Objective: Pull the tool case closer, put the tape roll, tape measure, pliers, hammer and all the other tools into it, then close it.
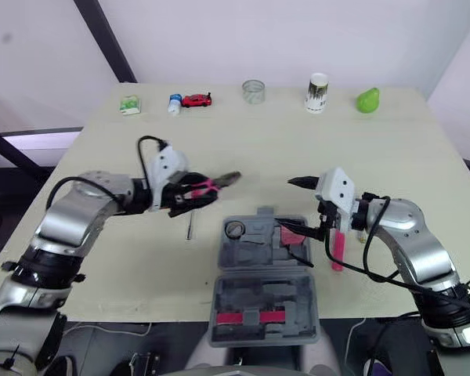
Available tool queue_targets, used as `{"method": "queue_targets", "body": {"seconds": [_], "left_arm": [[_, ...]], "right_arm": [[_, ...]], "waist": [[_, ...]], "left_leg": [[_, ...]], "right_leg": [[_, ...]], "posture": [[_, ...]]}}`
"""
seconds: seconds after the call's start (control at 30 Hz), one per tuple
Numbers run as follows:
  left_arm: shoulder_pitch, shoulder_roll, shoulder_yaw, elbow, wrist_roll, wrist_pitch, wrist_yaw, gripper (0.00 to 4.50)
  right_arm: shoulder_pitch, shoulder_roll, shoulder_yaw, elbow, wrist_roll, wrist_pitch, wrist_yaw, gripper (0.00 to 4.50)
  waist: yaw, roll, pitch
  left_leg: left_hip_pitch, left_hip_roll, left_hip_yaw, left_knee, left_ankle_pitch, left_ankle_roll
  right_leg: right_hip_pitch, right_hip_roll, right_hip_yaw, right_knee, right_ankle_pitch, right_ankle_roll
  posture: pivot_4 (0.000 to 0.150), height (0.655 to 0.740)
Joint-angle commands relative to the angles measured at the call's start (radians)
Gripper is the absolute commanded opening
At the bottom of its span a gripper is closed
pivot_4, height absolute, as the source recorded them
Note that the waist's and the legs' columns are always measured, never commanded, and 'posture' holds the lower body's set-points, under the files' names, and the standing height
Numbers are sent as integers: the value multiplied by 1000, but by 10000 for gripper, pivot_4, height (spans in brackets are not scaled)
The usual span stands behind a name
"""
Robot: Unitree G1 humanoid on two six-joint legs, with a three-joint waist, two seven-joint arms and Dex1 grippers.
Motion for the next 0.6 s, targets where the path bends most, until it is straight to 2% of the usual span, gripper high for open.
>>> {"method": "queue_targets", "body": {"seconds": [0.03,0.2,0.33,0.6], "left_arm": [[-61,2,-40,31,40,-98,-94,24989],[-191,-111,-187,184,156,-301,-209,24989],[-234,-193,-220,255,175,-338,-263,24989],[-332,-334,-242,425,240,-376,-263,24989]], "right_arm": [[-38,-24,18,-33,-41,45,-10,45000],[-143,-53,104,-29,-119,163,-6,45000],[-195,-86,176,-31,-180,267,2,45000],[-263,-96,273,-67,-226,452,4,45000]], "waist": [[-2,0,0],[2,1,1],[1,1,1],[-3,1,1]], "left_leg": [[0,0,0,1,0,1],[0,0,0,4,-2,4],[-1,0,-2,5,-2,4],[-4,0,-3,6,-3,5]], "right_leg": [[0,0,0,0,0,0],[1,2,1,2,0,1],[1,2,1,1,1,1],[-1,3,0,1,1,1]], "posture": [[1500,7400],[1500,7400],[1500,7400],[1500,7400]]}}
